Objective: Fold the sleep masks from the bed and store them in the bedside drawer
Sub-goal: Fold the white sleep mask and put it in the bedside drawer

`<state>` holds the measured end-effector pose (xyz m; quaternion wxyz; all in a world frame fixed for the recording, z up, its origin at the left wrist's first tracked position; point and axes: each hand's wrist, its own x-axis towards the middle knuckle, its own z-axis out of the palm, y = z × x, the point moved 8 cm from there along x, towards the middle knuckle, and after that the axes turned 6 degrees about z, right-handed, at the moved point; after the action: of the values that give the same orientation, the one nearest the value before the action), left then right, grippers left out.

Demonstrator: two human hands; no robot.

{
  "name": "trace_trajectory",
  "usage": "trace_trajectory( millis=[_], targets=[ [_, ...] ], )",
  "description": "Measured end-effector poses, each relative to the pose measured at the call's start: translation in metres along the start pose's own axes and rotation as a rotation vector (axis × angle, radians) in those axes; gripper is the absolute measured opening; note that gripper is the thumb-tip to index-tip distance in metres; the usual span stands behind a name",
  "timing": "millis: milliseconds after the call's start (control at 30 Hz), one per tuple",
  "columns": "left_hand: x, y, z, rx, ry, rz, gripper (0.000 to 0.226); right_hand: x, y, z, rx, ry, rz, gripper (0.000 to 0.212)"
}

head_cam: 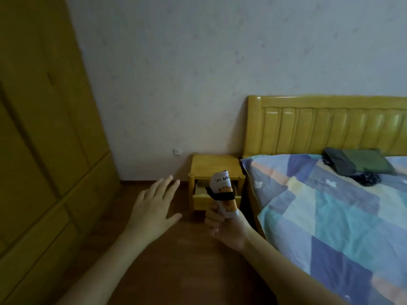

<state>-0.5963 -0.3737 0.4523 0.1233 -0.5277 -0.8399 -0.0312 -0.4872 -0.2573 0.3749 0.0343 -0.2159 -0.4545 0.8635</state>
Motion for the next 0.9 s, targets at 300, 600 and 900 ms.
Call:
trace_trajectory(
  millis=[300, 600, 900],
  targets=[
    [0.23, 0.03, 0.114, -0.192, -0.077, 0.16, 0.086, 0.171, -0.072, -0.174, 0.18, 0.143, 0.044, 0.024],
    [0.401, -0.028, 0.25, -1.21, -0.307, -0.291, 0.054, 0.352, -0.101, -0.279, 0.062, 0.285, 0.28, 0.028],
    [0.533, -0.049, 0.45, -1.336, -0.735, -0.496, 0.046, 0.54, -0.068, -0.398, 0.184, 0.602, 0.532, 0.046]
  ],
)
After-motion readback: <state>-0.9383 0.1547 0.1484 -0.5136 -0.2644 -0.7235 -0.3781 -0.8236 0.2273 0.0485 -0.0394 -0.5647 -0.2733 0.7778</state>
